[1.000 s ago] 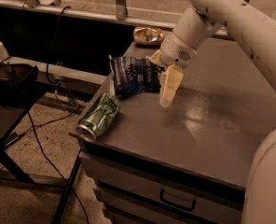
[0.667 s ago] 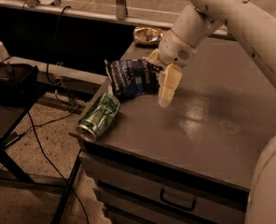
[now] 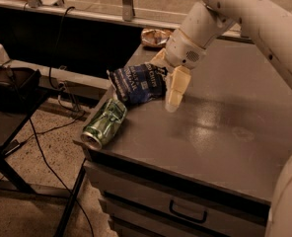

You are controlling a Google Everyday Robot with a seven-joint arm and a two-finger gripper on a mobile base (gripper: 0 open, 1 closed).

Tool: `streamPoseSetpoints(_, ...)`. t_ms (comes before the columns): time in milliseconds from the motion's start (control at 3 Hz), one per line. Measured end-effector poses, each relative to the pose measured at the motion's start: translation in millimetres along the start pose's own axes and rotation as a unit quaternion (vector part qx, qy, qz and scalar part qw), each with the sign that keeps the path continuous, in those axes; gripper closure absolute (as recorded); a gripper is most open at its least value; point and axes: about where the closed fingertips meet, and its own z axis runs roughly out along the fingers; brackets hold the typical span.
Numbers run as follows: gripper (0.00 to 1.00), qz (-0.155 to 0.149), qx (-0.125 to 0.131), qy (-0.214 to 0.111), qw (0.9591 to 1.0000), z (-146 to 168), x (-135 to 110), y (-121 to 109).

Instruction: Move blue chip bag near green can

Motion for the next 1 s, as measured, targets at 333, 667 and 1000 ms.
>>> streamPoseSetpoints(333, 0.00, -0.002, 0.014, -0.001, 0.9999, -4.8, -2.5, -0.8)
streamPoseSetpoints(667, 0.00, -0.005, 0.039, -0.001, 0.9992, -18.2, -6.1, 3.0)
streamPoseSetpoints(1000, 0.00, -0.016, 0.070, 0.008, 0.9974, -42.2, -1.5, 13.4)
